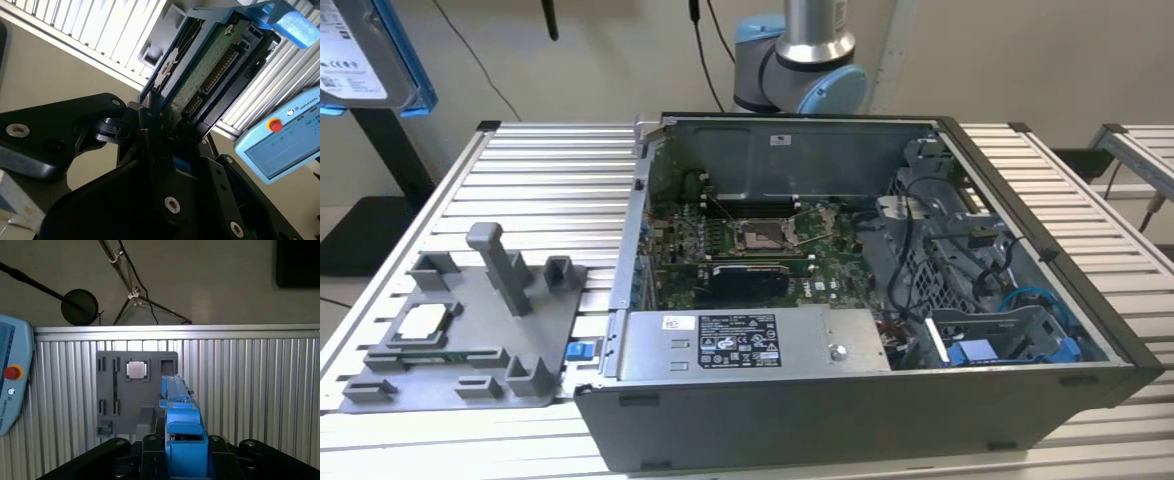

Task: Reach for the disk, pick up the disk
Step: 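Pick up the disk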

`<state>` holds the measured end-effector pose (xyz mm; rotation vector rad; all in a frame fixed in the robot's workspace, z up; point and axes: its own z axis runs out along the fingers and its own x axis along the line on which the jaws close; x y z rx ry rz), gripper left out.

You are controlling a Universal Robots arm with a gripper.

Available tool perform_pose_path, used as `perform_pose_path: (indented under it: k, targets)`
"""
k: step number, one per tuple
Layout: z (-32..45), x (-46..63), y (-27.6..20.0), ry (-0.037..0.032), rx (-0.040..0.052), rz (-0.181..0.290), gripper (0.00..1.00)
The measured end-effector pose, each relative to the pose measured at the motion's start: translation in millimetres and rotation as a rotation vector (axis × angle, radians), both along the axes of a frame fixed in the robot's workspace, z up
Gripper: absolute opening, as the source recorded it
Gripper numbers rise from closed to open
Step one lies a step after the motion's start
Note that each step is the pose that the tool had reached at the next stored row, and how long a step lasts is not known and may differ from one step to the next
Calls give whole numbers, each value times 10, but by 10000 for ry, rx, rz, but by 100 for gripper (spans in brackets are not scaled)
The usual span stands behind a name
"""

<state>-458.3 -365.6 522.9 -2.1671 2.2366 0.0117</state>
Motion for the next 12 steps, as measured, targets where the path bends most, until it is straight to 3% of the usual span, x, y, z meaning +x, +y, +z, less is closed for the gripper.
perform_pose_path:
  k: [4,12]
  targets:
    - [40,0,0,0,0,0,0]
    - [39,2,0,-3,1,1,0]
